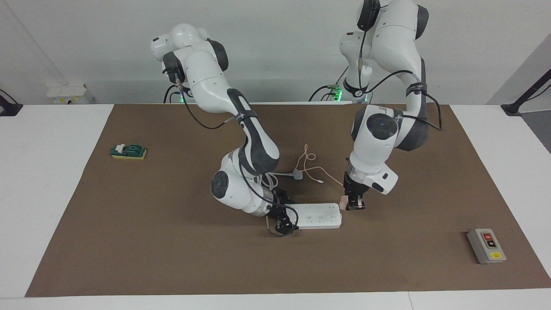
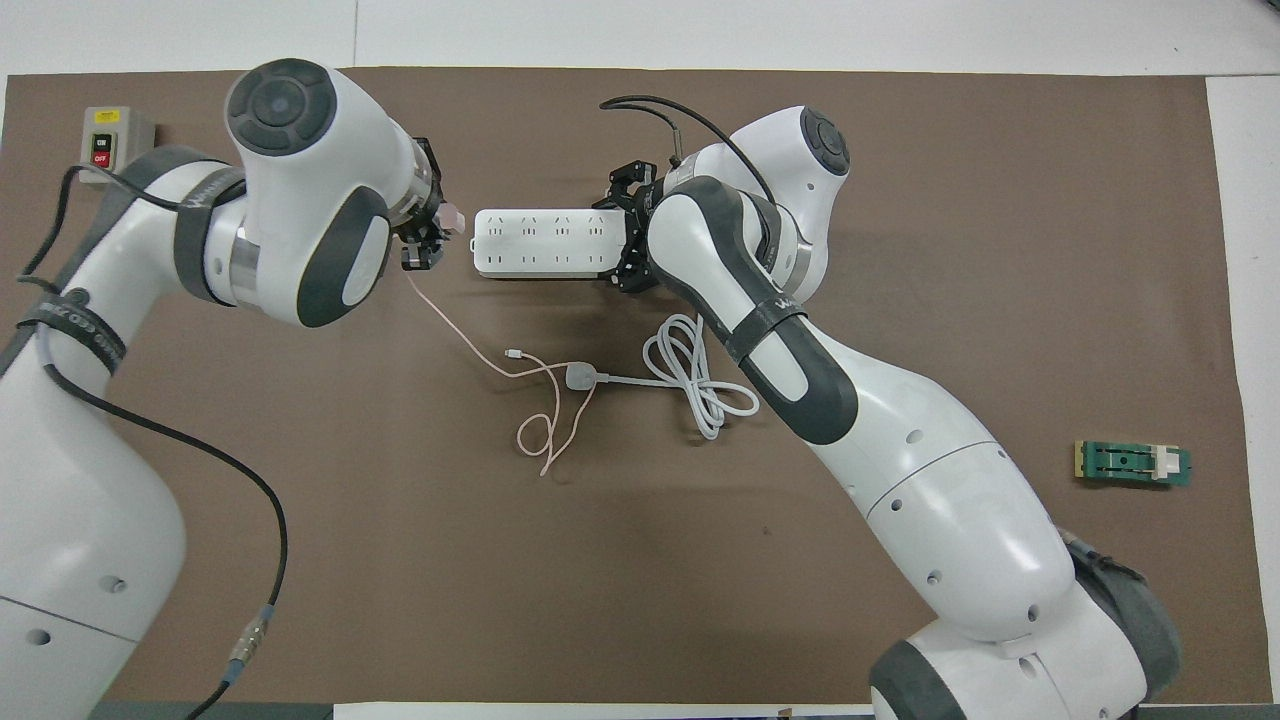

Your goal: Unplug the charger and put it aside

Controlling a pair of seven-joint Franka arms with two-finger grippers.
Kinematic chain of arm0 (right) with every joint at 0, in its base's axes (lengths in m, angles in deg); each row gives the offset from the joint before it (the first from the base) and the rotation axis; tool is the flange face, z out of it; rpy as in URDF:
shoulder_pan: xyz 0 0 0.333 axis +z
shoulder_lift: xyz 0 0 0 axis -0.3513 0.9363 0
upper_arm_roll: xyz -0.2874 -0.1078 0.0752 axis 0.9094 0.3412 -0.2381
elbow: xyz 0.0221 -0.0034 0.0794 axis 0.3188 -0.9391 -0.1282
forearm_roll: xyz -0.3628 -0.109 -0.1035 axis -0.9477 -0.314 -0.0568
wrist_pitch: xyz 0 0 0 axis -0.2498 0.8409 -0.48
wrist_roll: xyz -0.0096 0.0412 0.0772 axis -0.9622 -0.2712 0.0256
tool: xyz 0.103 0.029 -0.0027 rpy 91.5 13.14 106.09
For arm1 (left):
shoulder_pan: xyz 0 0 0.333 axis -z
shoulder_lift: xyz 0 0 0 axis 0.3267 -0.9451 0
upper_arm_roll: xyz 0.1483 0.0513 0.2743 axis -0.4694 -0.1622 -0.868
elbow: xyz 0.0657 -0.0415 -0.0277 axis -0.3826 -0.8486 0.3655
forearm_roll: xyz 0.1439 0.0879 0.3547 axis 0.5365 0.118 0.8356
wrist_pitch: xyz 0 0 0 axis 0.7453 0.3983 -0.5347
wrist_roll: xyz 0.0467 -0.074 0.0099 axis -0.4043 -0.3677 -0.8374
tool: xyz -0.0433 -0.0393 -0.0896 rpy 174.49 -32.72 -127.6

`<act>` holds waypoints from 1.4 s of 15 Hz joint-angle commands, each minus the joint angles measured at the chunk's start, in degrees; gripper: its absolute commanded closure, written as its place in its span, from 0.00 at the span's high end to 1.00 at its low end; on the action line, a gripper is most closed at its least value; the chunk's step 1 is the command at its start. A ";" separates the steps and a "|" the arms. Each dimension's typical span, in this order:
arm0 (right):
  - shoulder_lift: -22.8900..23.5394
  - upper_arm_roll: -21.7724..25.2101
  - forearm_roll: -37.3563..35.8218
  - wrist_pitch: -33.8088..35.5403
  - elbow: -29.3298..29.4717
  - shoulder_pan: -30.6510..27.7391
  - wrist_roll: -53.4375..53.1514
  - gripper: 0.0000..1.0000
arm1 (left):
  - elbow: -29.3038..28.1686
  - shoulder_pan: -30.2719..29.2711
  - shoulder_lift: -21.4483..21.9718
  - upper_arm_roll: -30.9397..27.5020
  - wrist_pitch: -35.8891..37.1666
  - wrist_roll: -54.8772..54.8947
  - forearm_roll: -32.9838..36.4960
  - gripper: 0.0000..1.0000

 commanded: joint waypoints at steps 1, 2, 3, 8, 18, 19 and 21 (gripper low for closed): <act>1.34 0.04 -0.01 -1.91 1.51 0.69 2.15 0.34 | -0.90 -3.48 4.90 0.52 7.05 8.48 -1.19 0.00; 1.33 0.04 -0.01 -1.83 1.43 0.69 2.06 0.44 | -0.90 -5.93 6.66 0.34 9.94 14.44 -3.21 0.00; 1.25 0.04 -0.01 -1.65 1.51 0.69 1.80 0.74 | -0.98 -8.31 8.15 0.34 12.15 19.63 -4.44 0.00; -3.31 0.39 0.08 -0.69 0.38 -0.28 -0.31 1.00 | -1.07 -22.63 12.12 0.25 20.61 48.11 -7.18 0.00; -24.74 3.91 -11.13 15.11 -8.94 -8.53 0.48 1.00 | -11.89 -23.80 16.43 0.34 11.37 54.93 -7.18 1.00; -27.20 3.91 -14.91 17.49 -9.12 -9.59 1.09 1.00 | -11.53 -23.02 16.60 0.43 11.64 55.97 -7.09 1.00; -30.56 3.91 -18.46 23.28 -9.12 -12.48 7.04 1.00 | -10.31 -22.74 17.13 0.61 13.57 60.01 -7.09 1.00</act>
